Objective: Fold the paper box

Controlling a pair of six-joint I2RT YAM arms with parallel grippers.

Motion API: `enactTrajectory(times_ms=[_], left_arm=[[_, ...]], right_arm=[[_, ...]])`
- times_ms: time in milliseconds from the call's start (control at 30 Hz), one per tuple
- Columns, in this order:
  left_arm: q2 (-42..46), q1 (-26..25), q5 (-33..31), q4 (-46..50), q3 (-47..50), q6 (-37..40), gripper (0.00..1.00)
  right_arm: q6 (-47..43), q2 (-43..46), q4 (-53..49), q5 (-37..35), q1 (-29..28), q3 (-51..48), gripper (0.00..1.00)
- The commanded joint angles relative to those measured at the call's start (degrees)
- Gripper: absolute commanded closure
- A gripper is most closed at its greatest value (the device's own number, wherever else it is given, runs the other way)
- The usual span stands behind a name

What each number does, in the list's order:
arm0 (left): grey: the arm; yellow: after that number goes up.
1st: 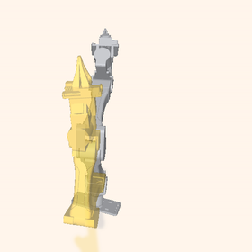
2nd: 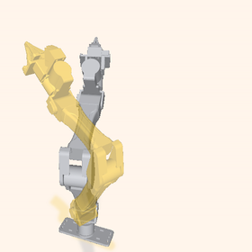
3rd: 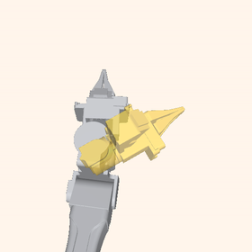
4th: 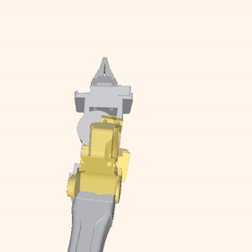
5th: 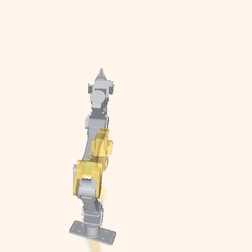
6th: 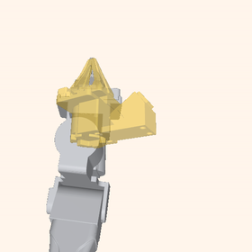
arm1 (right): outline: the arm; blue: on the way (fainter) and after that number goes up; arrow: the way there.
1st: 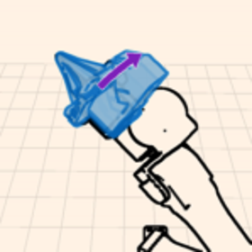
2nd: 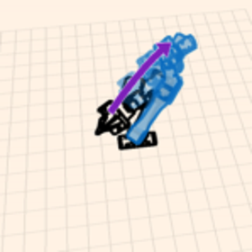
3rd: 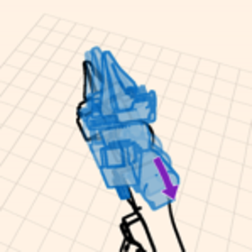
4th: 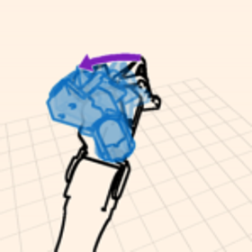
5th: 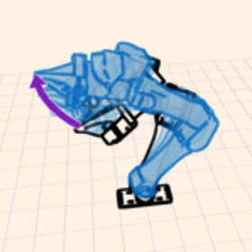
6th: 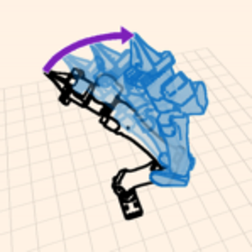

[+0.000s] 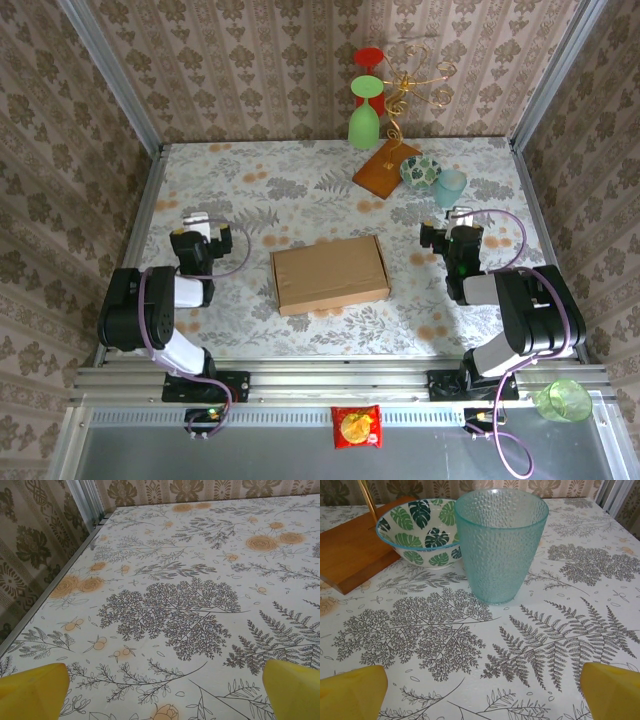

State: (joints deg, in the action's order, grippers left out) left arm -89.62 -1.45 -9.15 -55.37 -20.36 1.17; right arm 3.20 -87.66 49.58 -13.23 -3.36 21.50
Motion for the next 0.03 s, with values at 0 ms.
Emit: enactTrajectory(times_ms=[0], left_arm=[[0.4,0.3,0.7,-0.9,-0.1,-0.1,0.00]], right_arm=[[-0.1,0.0,2.2,-1.1,0.0,0.3,0.00]])
